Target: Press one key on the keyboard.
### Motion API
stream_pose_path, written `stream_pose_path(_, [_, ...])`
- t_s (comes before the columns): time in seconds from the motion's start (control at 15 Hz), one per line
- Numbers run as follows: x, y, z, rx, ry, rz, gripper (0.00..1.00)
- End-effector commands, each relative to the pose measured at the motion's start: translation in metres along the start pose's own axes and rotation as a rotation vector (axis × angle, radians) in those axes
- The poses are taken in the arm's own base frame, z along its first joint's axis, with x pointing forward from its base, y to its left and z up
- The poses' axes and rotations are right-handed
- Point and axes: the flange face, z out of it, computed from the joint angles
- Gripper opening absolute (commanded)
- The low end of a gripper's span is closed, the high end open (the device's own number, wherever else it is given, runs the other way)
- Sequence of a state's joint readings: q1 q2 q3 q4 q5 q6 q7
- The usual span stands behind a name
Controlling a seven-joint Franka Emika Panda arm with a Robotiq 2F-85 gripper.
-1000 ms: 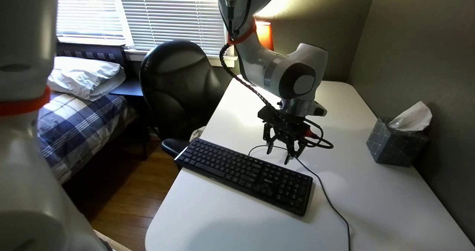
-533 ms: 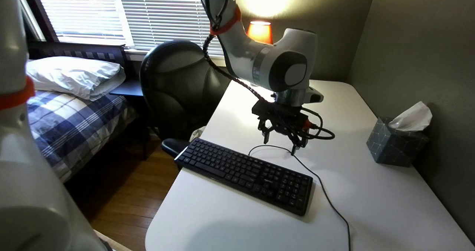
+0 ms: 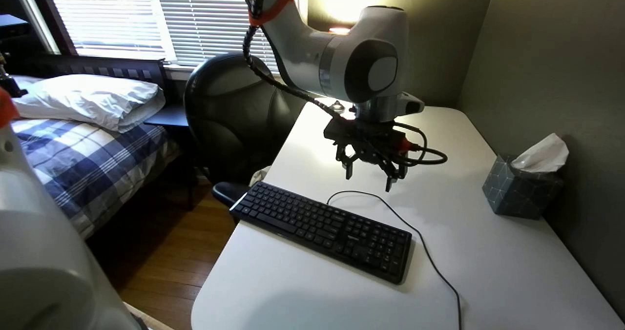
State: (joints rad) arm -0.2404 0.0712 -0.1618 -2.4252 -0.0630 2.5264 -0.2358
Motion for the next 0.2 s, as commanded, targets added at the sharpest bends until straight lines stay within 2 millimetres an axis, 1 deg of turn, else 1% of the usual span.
stream_pose_path(0.0, [-0.0015,-0.0009,-0.0025,0.0,0.002,-0.001,1.0])
stream_pose_path(0.13, [-0.0034,-0.0015,-0.0031,0.001,0.002,-0.001,1.0])
